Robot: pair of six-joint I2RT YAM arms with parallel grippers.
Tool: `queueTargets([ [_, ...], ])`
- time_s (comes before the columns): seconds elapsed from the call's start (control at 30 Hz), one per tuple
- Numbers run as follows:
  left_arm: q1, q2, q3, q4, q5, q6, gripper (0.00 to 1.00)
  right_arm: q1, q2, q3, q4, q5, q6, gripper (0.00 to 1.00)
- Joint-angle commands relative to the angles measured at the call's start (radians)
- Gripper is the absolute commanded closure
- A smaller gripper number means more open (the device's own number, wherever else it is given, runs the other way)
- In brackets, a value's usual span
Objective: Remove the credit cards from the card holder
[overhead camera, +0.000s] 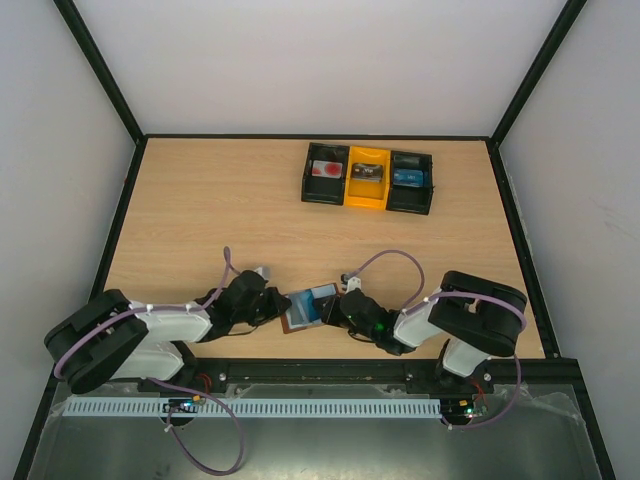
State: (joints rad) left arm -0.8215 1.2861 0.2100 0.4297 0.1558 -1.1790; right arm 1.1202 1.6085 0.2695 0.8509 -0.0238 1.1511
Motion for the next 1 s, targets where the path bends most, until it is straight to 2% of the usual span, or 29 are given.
queueTargets([
  [0.0,0.011,0.008,0.042,-0.216,-0.031,0.073,0.94,0.000,0.045,-0.009,0.004,-0.053,0.017,0.85],
  [0.13,0.020,-0.063,0.109,-0.312,-0.062,0.096,0.93,0.000,0.038,-0.023,0.022,-0.063,0.036,0.86],
  [0.23,0.020,-0.105,0.124,-0.330,-0.061,0.089,0.86,-0.002,0.029,-0.029,0.014,-0.050,0.036,0.86],
  [0.47,-0.002,-0.105,0.104,-0.231,0.000,0.065,0.83,-0.002,0.024,-0.033,0.012,-0.041,0.042,0.86],
  [0.63,-0.012,-0.028,0.096,-0.151,0.036,0.056,0.87,-0.003,0.025,-0.034,0.014,-0.041,0.045,0.86],
  [0.77,-0.013,0.055,0.073,-0.128,0.014,0.063,0.97,-0.009,0.041,-0.043,0.043,-0.054,0.059,0.85],
  [0.97,-0.012,0.113,0.010,-0.077,0.008,0.036,0.97,-0.024,0.089,-0.075,0.145,-0.100,0.088,0.85],
])
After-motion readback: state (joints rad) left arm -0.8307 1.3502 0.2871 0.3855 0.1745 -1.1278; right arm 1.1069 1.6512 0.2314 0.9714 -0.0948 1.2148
